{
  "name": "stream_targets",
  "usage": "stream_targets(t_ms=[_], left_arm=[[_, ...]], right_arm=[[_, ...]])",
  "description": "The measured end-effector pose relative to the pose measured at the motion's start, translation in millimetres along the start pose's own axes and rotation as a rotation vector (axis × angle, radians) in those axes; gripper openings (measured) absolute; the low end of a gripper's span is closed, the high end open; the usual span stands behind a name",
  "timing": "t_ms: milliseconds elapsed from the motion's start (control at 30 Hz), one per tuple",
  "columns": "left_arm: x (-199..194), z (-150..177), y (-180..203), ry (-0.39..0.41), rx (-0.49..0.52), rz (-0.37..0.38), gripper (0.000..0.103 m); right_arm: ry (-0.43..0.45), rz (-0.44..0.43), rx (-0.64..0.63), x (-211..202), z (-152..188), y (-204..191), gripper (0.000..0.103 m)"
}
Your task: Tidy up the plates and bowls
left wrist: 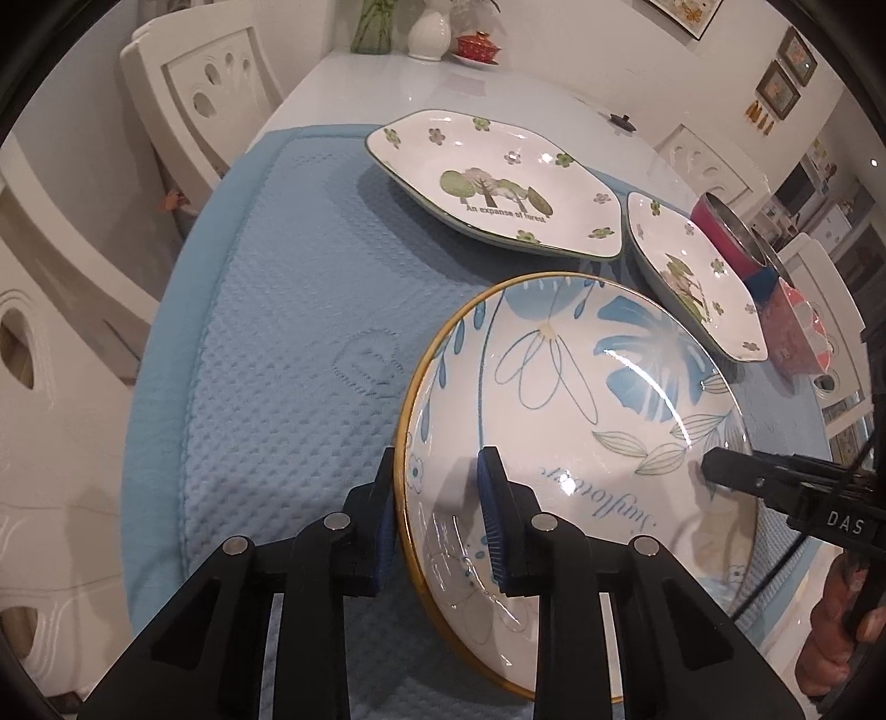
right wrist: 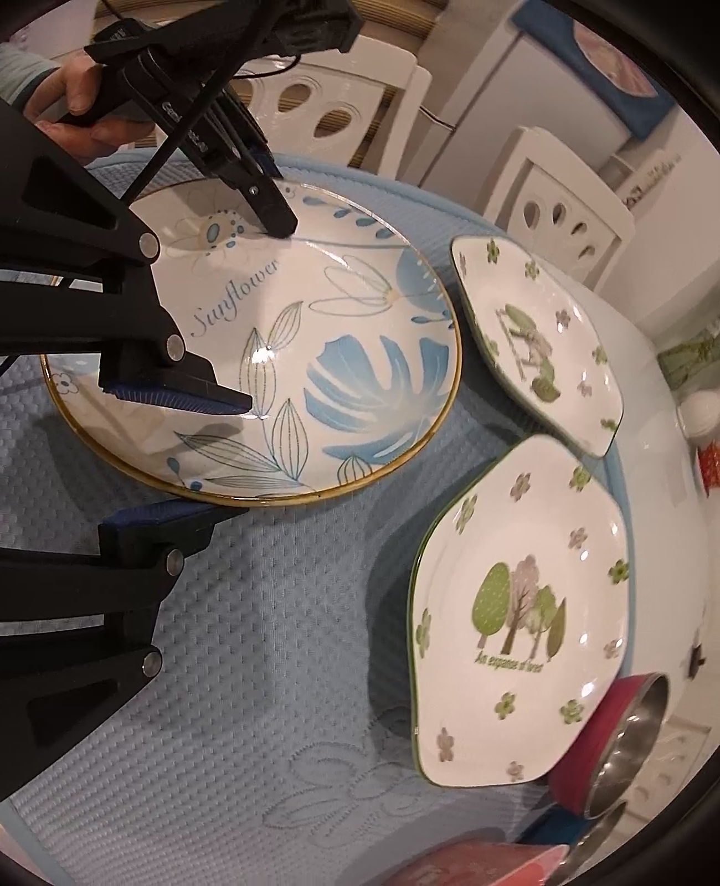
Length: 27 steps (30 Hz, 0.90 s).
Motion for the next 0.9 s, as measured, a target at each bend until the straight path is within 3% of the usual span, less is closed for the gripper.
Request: stream_targets(t_ms=[500, 900], left_arm=[[-48.8, 18.7, 5.2, 0.057, 0.009, -0.022, 0.024], [-52.4, 62.7, 13.3, 0.018, -0.036, -0.044, 0.024]], right_arm=[[0.010, 0.004, -0.077, -30.5, 34.0, -20.4, 0.028], [-0.052, -0.011, -0.052, -24.6, 72.9, -9.9, 0.028]])
Point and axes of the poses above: each gripper's, at about its wrist camera, not at the fingertips, and x roughly the way its jaws point, y to its right, z to its underside, the point moved 3 cm from there along x, roughly the way its jaws point, and after that the axes turned 6 degrees about x, right-handed, at the moved point
